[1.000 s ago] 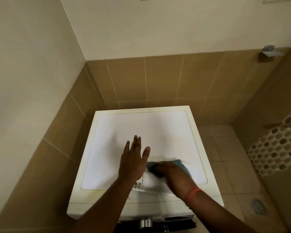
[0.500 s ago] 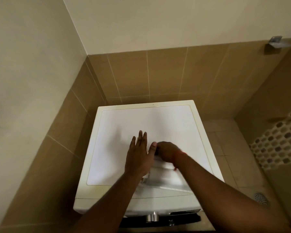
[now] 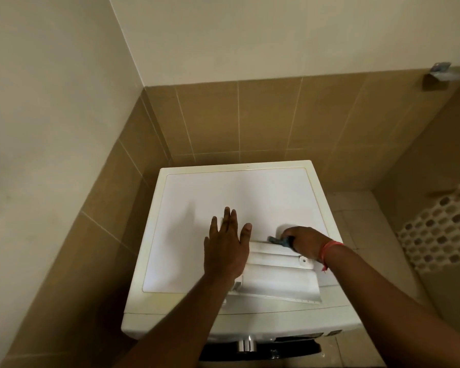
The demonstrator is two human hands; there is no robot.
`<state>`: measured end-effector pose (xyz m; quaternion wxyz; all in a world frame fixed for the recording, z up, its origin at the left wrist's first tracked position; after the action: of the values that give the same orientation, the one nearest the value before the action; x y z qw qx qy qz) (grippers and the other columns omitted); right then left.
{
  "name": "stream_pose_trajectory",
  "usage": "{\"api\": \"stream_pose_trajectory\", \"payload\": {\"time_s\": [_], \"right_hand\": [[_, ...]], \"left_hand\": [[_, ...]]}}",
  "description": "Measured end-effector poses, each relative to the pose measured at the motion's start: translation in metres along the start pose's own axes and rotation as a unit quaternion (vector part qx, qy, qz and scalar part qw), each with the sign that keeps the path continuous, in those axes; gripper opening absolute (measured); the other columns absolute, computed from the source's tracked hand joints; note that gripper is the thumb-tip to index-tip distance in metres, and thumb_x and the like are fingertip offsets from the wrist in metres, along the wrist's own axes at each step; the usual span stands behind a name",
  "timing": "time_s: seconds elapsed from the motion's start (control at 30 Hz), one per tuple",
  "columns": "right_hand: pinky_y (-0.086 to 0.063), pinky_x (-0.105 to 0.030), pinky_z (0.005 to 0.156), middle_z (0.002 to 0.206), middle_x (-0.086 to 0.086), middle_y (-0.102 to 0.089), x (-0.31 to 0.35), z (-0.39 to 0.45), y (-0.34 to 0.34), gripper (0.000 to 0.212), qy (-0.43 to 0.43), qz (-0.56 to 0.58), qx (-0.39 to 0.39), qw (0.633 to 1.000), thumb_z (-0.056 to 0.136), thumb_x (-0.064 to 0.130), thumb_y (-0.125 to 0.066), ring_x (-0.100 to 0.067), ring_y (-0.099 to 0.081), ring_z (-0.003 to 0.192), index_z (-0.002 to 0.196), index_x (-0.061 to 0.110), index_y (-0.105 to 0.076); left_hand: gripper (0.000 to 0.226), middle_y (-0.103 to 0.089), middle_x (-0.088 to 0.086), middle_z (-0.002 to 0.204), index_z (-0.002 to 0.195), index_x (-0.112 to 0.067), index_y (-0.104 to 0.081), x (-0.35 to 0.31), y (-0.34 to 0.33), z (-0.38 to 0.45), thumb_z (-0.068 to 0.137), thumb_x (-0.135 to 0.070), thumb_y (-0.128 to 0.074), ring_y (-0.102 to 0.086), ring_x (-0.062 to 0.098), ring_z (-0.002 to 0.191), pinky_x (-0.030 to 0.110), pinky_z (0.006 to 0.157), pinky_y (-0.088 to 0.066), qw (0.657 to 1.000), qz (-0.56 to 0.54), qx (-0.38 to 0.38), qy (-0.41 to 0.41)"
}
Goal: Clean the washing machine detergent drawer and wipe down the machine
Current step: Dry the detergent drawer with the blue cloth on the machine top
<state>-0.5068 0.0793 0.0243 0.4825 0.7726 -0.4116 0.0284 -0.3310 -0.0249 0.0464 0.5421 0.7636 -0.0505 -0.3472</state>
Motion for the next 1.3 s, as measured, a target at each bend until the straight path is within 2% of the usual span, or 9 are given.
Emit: {"api": "stream_pose_trajectory", "payload": {"time_s": [0.2,0.33,0.47,0.7,0.9,1.1,1.17,1.23,1.3], "right_hand": [[-0.045,-0.032,0.094,0.121,-0.007,-0.065,0.051,0.012,-0.018,0.026,0.011,0.003,-0.025,1.0,0.097,0.028,-0.051,-0.027,-0.059,0.112,0.113,0.016,-0.067],[-0.036,-0.03,0.085,0.117,-0.005,-0.066,0.095,0.006,-0.031,0.028,0.066,0.001,-0.019,0.998,0.099,0.025,-0.044,-0.025,-0.059,0.111,0.116,0.015,-0.065],[-0.045,-0.039,0.096,0.113,0.004,-0.067,0.058,0.005,-0.027,0.022,0.036,0.02,-0.03,0.999,0.093,0.037,-0.045,-0.02,-0.06,0.103,0.103,0.034,-0.064],[-0.049,-0.038,0.093,0.118,-0.009,-0.064,0.026,0.002,-0.015,0.026,-0.043,-0.073,-0.049,0.995,0.097,0.024,-0.045,-0.028,-0.06,0.108,0.113,0.015,-0.064],[-0.037,-0.032,0.082,0.114,-0.007,-0.066,0.105,0.006,-0.031,0.028,0.073,-0.017,-0.022,0.997,0.099,0.022,-0.045,-0.025,-0.06,0.108,0.113,0.012,-0.066],[-0.047,-0.031,0.097,0.123,0.014,-0.063,0.039,-0.016,-0.027,0.037,0.133,0.036,-0.056,0.989,0.097,0.02,-0.045,-0.015,-0.06,0.114,0.122,0.043,-0.06],[-0.041,-0.028,0.105,0.127,0.008,-0.061,0.011,-0.032,-0.022,0.045,0.148,0.082,-0.079,0.982,0.094,0.006,-0.048,-0.012,-0.056,0.118,0.125,0.035,-0.062],[-0.042,-0.021,0.097,0.116,0.009,-0.063,-0.017,-0.039,-0.014,0.046,0.118,0.092,-0.128,0.98,0.088,-0.002,-0.051,-0.009,-0.058,0.108,0.117,0.029,-0.068],[-0.047,-0.028,0.087,0.108,0.003,-0.066,-0.033,-0.032,-0.011,0.035,0.053,0.078,-0.153,0.984,0.085,-0.001,-0.052,-0.018,-0.062,0.1,0.101,0.024,-0.07]], "left_hand": [[0.083,0.003,-0.013,0.164,0.157,-0.029,-0.005,-0.002,-0.002,0.0,0.084,-0.07,0.0,0.004,0.019,0.152,0.049,0.121,-0.017,1.0,-0.014,0.003,-0.002],[0.083,0.001,-0.013,0.164,0.156,-0.03,-0.005,-0.002,-0.001,0.001,0.084,-0.07,0.002,0.003,0.02,0.152,0.051,0.121,-0.019,1.0,-0.003,-0.001,0.01],[0.083,0.002,-0.014,0.164,0.156,-0.031,-0.005,-0.002,-0.001,0.0,0.084,-0.07,0.0,0.004,0.019,0.152,0.051,0.121,-0.019,1.0,-0.005,0.002,0.006],[0.086,0.0,-0.014,0.164,0.157,-0.029,-0.007,-0.001,0.0,0.001,0.083,-0.073,0.0,0.002,0.02,0.152,0.05,0.12,-0.02,1.0,-0.007,-0.011,-0.003],[0.078,-0.002,-0.012,0.164,0.157,-0.028,-0.008,-0.003,0.001,0.001,0.089,-0.067,-0.004,0.002,0.02,0.152,0.047,0.122,-0.017,1.0,-0.006,-0.01,0.012],[0.083,-0.001,-0.014,0.164,0.157,-0.028,-0.008,0.0,-0.001,0.001,0.085,-0.07,-0.001,0.002,0.02,0.152,0.046,0.122,-0.017,1.0,-0.005,-0.008,0.012],[0.085,-0.002,-0.013,0.164,0.157,-0.028,-0.009,0.0,-0.001,0.001,0.084,-0.07,0.001,0.001,0.02,0.152,0.045,0.122,-0.018,1.0,-0.002,-0.014,0.007],[0.081,-0.002,-0.013,0.164,0.157,-0.028,-0.009,0.0,0.0,0.001,0.087,-0.068,-0.003,0.001,0.019,0.152,0.043,0.122,-0.017,1.0,-0.007,-0.015,0.008],[0.078,-0.001,-0.013,0.164,0.157,-0.028,-0.008,0.0,0.0,0.0,0.089,-0.067,-0.006,0.001,0.019,0.152,0.041,0.122,-0.016,1.0,-0.009,-0.012,0.007]]}}
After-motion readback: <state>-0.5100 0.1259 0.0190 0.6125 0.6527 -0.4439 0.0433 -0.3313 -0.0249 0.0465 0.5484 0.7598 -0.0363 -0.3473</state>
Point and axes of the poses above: each hand's wrist, its own z-axis towards the middle knuckle, its own y-axis out of the back of the hand, x = y × z, the point moved 7 cm from there along z, towards the middle knuckle
